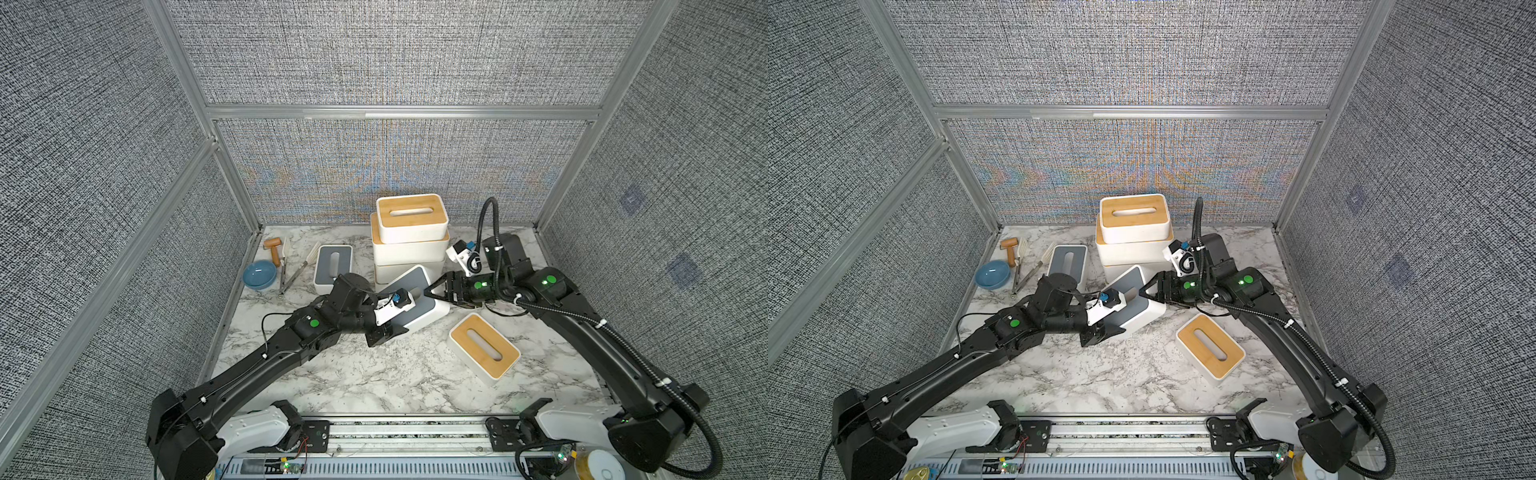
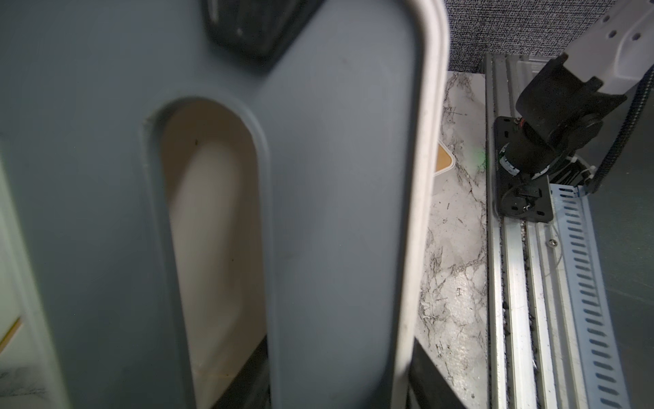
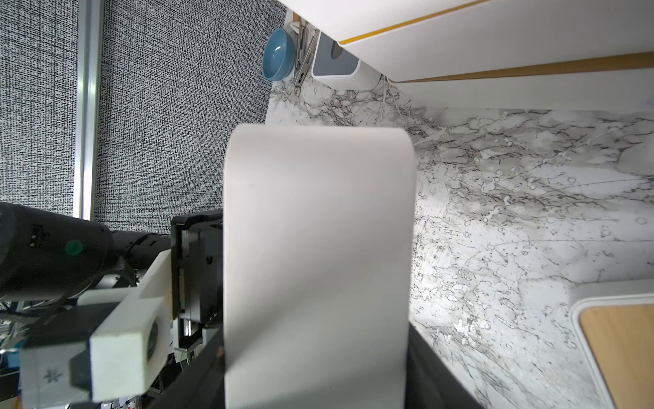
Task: Stack the tissue boxes
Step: Place the tissue box at the tissue box.
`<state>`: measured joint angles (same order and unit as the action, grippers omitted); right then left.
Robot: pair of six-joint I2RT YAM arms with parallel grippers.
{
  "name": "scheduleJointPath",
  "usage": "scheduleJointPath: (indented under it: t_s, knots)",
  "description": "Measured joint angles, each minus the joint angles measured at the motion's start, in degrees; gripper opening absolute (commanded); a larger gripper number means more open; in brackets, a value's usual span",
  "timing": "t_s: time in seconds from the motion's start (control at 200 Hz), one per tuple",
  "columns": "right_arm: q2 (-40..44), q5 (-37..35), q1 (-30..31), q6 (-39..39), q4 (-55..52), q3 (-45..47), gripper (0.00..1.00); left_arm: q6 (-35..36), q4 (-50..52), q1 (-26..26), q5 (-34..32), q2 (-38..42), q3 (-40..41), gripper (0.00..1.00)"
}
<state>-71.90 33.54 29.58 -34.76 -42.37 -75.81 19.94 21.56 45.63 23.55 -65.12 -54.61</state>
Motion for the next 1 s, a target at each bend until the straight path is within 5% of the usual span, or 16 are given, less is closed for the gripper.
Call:
scheduleJointPath:
  t_s: [0.18,0.315,0.365,0.395,0.41,1.0]
  knots:
    - [1.3,-1.1,0.0,-0.3,0.6,0.3,0.51,0.2,-1.9,0.0,-0.3,0.2,0.4,0.33]
    - [1.9,-1.6,0.0,-0.4,0.6,0.3,0.47,0.1,-2.8,0.1,-0.3,0.8,0.9,0.49]
    - [2.1,-1.6,0.0,-0.5,0.6,0.1,0.46,0.0,-3.3,0.1,-0.4,1.3,1.1,0.60]
    - [2.2,-1.6,0.0,-0.7,0.5,-0.1,0.46,-0.3,-3.7,0.1,-0.5,1.9,1.3,0.95]
    - [2.2,-1.7,0.0,-0.8,0.5,-0.3,0.46,-0.7,-3.7,0.1,-0.9,2.1,1.4,0.99]
    - [5.2,-0.8,-7.6,0.0,-5.1,-14.1,0.44,-15.6,-10.9,-0.1,-9.0,15.2,-6.0,1.00]
